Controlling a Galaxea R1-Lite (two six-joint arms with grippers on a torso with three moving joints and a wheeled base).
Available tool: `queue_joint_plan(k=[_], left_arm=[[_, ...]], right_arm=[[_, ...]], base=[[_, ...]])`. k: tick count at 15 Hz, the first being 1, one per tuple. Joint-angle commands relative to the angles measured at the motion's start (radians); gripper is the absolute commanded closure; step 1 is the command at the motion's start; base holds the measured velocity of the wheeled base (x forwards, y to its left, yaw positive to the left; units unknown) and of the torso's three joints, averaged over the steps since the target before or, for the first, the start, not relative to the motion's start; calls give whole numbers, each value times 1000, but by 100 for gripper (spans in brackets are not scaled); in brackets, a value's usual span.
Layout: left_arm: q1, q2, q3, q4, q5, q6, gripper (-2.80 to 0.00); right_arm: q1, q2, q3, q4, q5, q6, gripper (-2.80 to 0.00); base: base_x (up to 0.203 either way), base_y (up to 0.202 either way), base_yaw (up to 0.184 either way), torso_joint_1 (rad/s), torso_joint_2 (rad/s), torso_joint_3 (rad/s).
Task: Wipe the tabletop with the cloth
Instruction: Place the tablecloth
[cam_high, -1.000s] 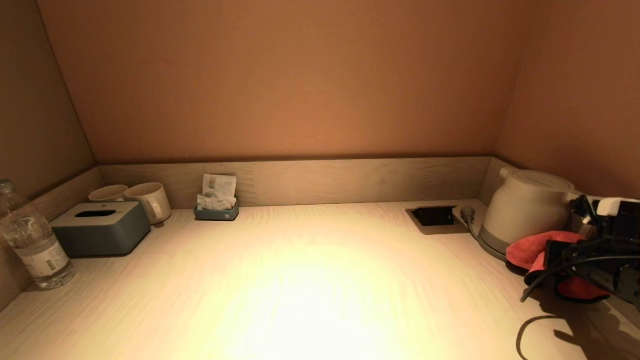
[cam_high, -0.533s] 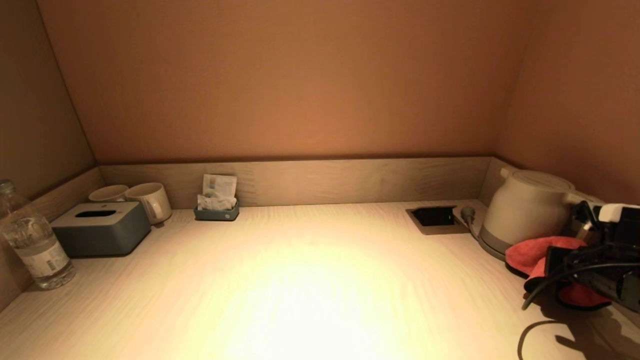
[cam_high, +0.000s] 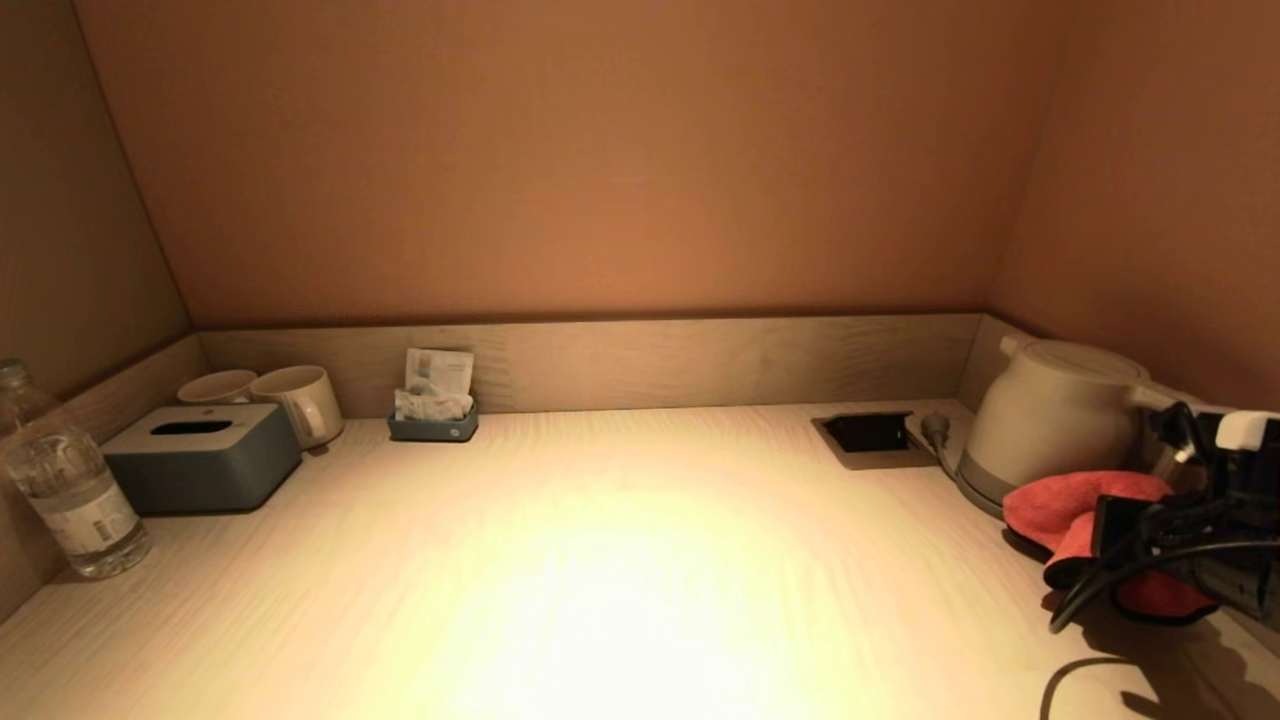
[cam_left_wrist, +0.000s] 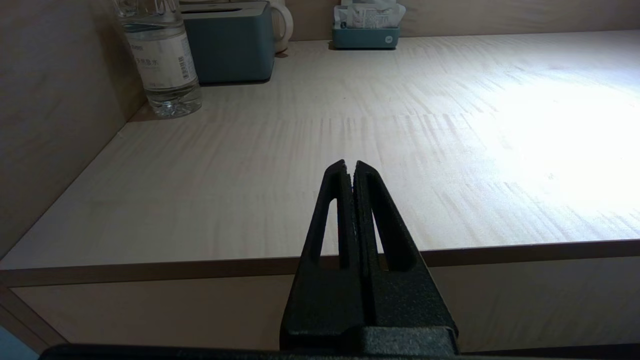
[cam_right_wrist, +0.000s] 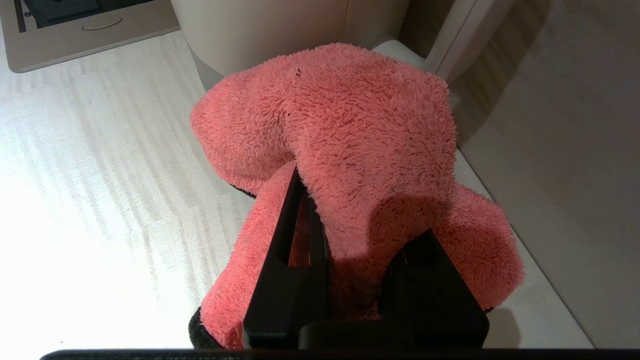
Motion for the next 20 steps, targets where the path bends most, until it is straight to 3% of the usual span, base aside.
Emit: queue_joint_plan(k=[1,20], left_arm=[[0,0,1,-2,0,0,0],[-1,1,-1,0,0,0,0]], right_arm=[[0,-6,2,-5,0,-1,0],[0,-48,36,-5,1,-1,0]], base=[[0,0,0,0,0,0],[0,0,0,0,0,0]])
